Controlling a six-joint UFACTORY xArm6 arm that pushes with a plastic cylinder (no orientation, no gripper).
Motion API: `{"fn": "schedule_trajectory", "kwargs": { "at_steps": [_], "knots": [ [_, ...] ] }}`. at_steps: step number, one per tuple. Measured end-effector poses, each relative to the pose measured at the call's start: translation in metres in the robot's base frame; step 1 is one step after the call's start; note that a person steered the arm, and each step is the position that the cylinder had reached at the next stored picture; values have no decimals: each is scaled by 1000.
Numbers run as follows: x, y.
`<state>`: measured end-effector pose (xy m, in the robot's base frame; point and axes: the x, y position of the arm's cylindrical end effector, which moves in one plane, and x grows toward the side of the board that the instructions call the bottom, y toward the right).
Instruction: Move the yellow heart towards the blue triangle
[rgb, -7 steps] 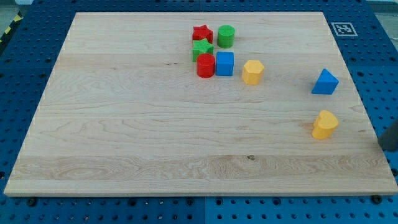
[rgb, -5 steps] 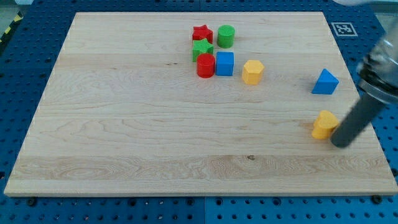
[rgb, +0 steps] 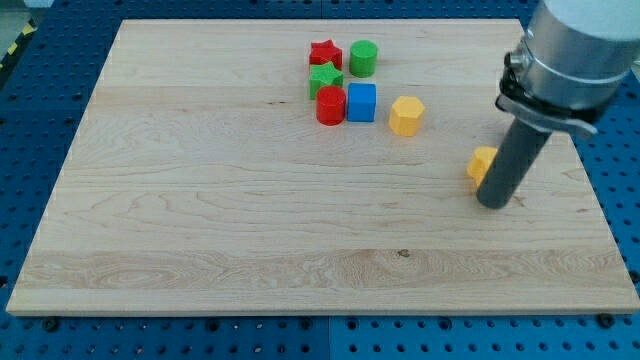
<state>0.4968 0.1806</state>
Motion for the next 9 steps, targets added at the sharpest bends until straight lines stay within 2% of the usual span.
{"fn": "schedule_trajectory", "kwargs": {
  "at_steps": [1, 3, 5, 6, 7, 8, 9],
  "knots": [
    [-28, 0],
    [-21, -16],
    [-43, -100],
    [-68, -108],
    [-77, -85],
    [-77, -39],
    [-76, -37]
  ]
}}
